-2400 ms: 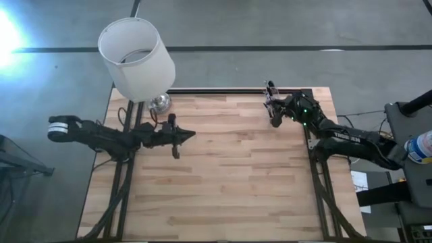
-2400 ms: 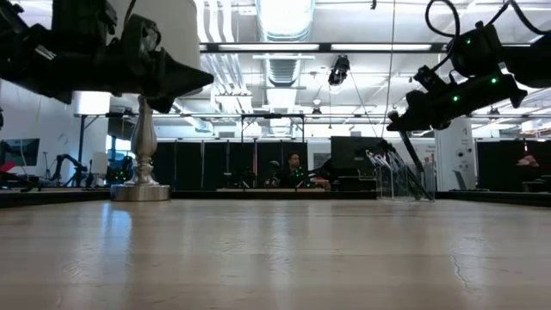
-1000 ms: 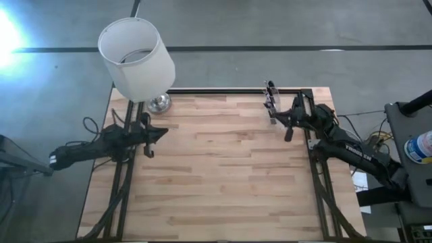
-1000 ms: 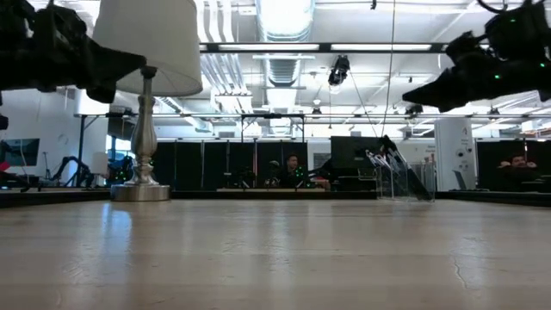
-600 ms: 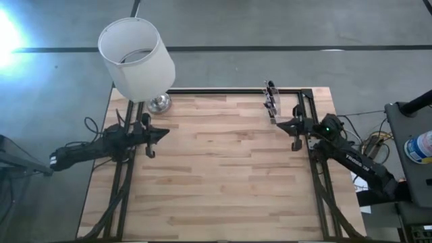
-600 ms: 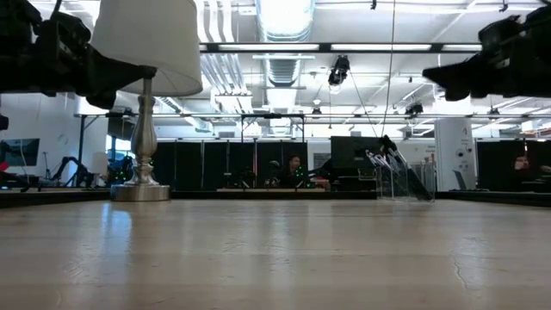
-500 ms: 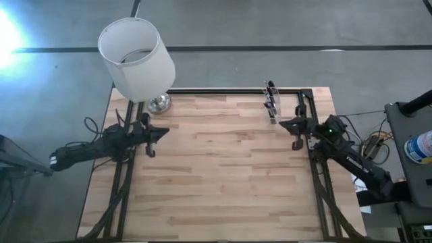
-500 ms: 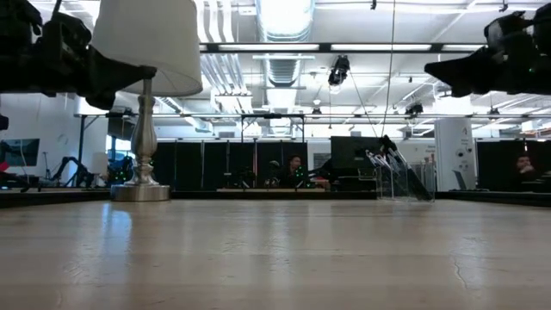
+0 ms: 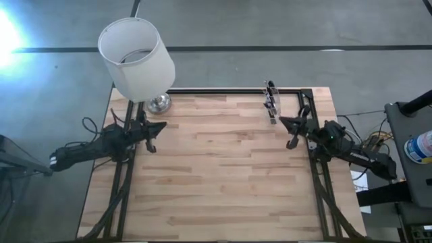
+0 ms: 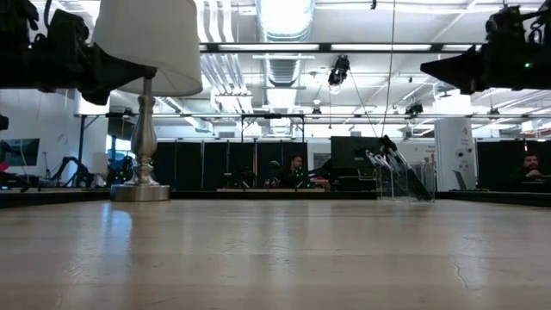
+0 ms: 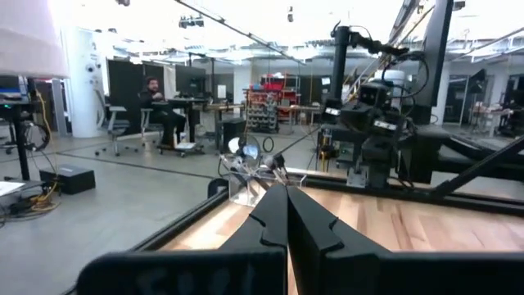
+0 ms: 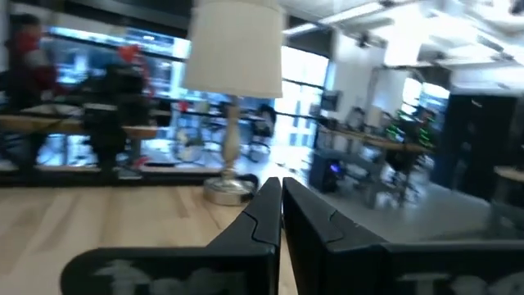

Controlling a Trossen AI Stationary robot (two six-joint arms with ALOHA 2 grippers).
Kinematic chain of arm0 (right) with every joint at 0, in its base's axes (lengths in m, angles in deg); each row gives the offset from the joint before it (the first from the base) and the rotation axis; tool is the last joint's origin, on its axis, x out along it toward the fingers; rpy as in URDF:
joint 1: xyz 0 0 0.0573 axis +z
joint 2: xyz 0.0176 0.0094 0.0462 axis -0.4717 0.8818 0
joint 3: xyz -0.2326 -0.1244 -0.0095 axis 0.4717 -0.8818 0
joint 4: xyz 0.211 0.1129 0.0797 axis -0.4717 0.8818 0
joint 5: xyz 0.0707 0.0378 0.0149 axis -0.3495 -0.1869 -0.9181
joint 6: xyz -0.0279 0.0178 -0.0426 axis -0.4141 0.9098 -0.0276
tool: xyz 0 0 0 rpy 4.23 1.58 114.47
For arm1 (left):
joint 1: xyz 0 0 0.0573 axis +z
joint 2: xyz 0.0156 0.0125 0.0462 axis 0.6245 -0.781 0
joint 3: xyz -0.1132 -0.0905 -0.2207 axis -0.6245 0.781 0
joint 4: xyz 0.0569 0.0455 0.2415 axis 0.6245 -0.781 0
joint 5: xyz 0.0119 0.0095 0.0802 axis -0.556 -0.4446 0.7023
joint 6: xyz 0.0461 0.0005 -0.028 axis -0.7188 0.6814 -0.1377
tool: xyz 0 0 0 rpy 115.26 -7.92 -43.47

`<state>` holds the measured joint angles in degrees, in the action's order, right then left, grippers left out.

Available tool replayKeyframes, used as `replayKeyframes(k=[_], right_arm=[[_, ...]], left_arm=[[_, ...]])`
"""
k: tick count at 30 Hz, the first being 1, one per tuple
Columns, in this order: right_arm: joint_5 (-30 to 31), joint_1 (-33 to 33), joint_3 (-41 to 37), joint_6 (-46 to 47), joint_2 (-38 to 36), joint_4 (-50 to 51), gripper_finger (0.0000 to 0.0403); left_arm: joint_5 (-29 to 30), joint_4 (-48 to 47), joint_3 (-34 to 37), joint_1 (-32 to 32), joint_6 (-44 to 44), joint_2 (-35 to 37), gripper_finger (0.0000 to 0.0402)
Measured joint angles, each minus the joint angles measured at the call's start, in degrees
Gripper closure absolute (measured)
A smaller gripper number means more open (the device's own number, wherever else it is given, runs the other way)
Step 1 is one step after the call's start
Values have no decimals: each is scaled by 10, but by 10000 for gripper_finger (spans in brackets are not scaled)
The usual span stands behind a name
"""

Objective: Put items in baskets/containers
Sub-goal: Return to Home Position

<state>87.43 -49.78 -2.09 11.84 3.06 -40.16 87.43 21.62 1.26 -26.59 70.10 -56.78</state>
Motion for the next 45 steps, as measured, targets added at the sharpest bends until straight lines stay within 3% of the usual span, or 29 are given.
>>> replayKeyframes(k=[4, 13, 21, 33, 45], right_arm=[[-18, 52, 0, -21, -10, 22, 394], [-72, 55, 0, -7, -7, 67, 394], [-41, 54, 0, 18, -8, 102, 394], [76, 54, 0, 66, 32, 102, 394], [90, 54, 0, 89, 43, 99, 394]], left_arm=[[0, -13, 0, 0, 4, 0, 401], [12, -47, 10, 0, 37, 0, 402], [40, -45, 10, 0, 80, 0, 402], [41, -46, 10, 0, 106, -1, 402], [41, -47, 11, 0, 89, -1, 402]])
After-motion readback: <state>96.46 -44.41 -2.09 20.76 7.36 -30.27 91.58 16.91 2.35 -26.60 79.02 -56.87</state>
